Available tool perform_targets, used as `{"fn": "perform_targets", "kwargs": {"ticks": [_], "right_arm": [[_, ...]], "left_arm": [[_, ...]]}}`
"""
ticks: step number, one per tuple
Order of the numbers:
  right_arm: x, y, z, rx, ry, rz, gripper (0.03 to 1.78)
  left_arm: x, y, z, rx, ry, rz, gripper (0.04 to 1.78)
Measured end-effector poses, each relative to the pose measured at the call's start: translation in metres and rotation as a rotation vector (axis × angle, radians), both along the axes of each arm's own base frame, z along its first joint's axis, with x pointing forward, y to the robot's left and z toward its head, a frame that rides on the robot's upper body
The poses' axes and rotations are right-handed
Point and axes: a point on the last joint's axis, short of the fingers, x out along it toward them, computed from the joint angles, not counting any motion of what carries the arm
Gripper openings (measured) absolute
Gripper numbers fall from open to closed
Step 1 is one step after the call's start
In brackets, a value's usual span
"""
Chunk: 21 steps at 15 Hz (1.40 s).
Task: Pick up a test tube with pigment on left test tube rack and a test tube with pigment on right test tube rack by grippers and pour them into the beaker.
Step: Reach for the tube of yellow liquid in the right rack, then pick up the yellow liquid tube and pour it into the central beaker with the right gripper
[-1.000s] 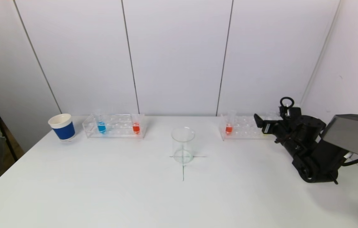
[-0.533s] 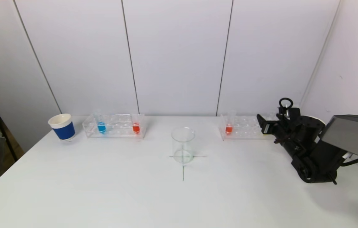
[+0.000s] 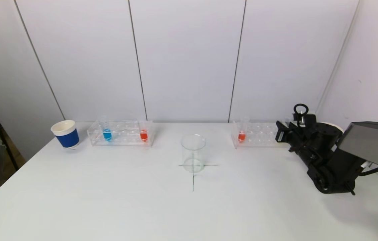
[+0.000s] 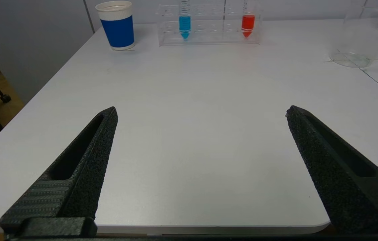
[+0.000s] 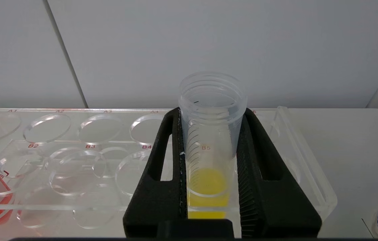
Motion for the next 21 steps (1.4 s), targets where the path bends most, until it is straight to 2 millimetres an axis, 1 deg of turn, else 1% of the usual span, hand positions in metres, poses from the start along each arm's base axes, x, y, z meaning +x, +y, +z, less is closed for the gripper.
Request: {"fn": "perform_targets", "kwargs": {"ticks": [12,18,19,21], "right_arm": [[0.001,0.000,0.003,-0.014,-0.001,0.001,0.48],[0.007,0.000,0.016,-0.031,0.000,0.001,0.48],[0.010,-0.001,0.025,-0.034,-0.045,-0.002,0.48],[0.009,0.000,0.033,-0.038,-0.042,-0.002,0.48]], "left_arm": [[0.000,0.000,0.000,0.000,0.000,0.000,1.76],[0.000,0.000,0.000,0.000,0.000,0.000,1.76],[0.000,0.000,0.000,0.000,0.000,0.000,1.76],[0.000,0.000,0.000,0.000,-0.001,0.001,1.76]]}}
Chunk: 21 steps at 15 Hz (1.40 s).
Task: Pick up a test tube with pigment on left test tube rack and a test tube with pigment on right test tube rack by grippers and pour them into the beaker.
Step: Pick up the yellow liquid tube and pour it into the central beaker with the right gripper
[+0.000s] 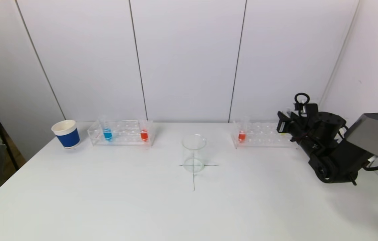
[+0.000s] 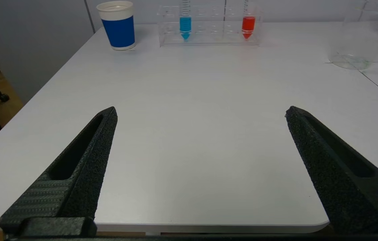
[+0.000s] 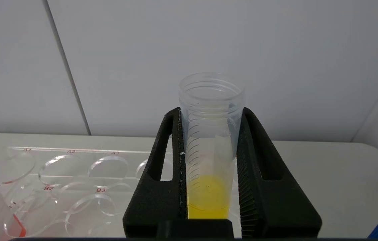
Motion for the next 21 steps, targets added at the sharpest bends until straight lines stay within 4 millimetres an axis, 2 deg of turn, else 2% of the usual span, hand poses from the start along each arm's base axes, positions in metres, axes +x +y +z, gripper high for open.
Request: {"fn": "perform_targets", "kwargs": {"ticks": [13,21], "right_arm": [[0.002,-0.005,0.056,-0.017,-0.073,-0.012,0.48],[-0.006,-0.003,0.115,-0.038,-0.110,0.004,0.48]], "left_arm": [[0.000,0.000,0.000,0.000,0.001,-0.001,1.76],[0.000,0.000,0.000,0.000,0.001,-0.001,1.76]]}}
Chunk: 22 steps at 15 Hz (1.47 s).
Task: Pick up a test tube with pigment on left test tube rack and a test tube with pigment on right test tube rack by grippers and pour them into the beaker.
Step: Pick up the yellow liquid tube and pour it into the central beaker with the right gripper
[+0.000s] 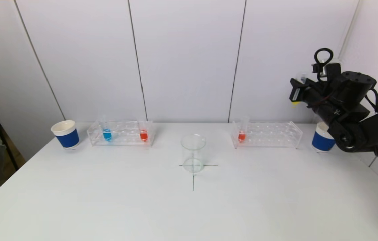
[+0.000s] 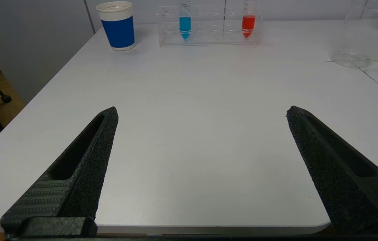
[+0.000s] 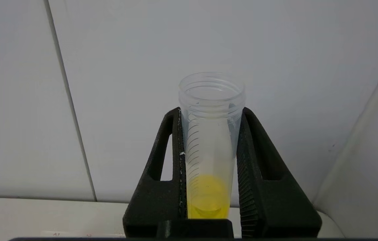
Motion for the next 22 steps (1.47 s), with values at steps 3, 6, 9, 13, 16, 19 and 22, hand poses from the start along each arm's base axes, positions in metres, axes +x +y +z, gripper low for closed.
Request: {"fn": "perform_targets", "kwargs": {"ticks": [3,6,9,13,16,19,22], "right_arm": [[-0.012,0.005,0.026,-0.027,-0.008,0.024,0.48],[-0.023,0.017,0.049,-0.066,-0.027,0.058,0.48],[-0.037,0.039,0.066,-0.093,-0.036,0.120,0.48],[-0.057,0.072,0.081,-0.098,0.002,0.224,0.48],[-0.071,0.096,0.088,-0.103,0.021,0.296,0.48],[-0.077,0.110,0.094,-0.154,-0.009,0.329,0.48],[-0.081,0.123,0.094,-0.232,-0.032,0.356,0.48]], "left_arm": [[0.000,0.000,0.000,0.000,0.000,0.000,1.76],[0.000,0.000,0.000,0.000,0.000,0.000,1.76],[0.000,0.000,0.000,0.000,0.000,0.000,1.76],[0.000,0.000,0.000,0.000,0.000,0.000,1.76],[0.000,0.000,0.000,0.000,0.000,0.000,1.76],[0.000,0.000,0.000,0.000,0.000,0.000,1.76],[0.000,0.000,0.000,0.000,0.000,0.000,1.76]]}}
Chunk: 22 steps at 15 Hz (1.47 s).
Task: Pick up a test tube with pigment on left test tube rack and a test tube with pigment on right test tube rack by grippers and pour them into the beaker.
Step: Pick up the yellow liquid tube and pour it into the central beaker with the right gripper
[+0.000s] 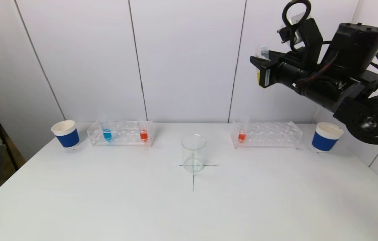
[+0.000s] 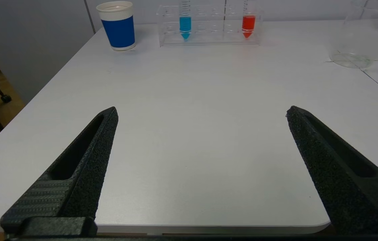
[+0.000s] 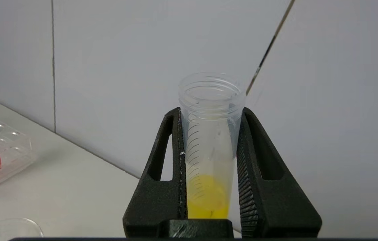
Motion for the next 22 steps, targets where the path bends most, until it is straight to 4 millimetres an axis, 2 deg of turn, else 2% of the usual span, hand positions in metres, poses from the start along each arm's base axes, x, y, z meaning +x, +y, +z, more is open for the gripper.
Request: {"fn": "perform_targets", "kwargs": {"ticks": [4,7,11,13,22], "right_arm": [[0.000,0.010,-0.004,-0.060,-0.020,0.085,0.48],[0.010,0.012,-0.009,-0.114,-0.094,0.109,0.48],[0.027,0.010,-0.025,-0.206,-0.244,0.207,0.48],[0.032,0.008,-0.038,-0.272,-0.256,0.245,0.48],[0.037,0.009,-0.059,-0.433,-0.311,0.345,0.48]], "left_arm": [[0.000,0.000,0.000,0.000,0.000,0.000,1.76],[0.000,0.000,0.000,0.000,0.000,0.000,1.76],[0.000,0.000,0.000,0.000,0.000,-0.001,1.76],[0.000,0.000,0.000,0.000,0.000,0.000,1.76],[0.000,0.000,0.000,0.000,0.000,0.000,1.76]]}}
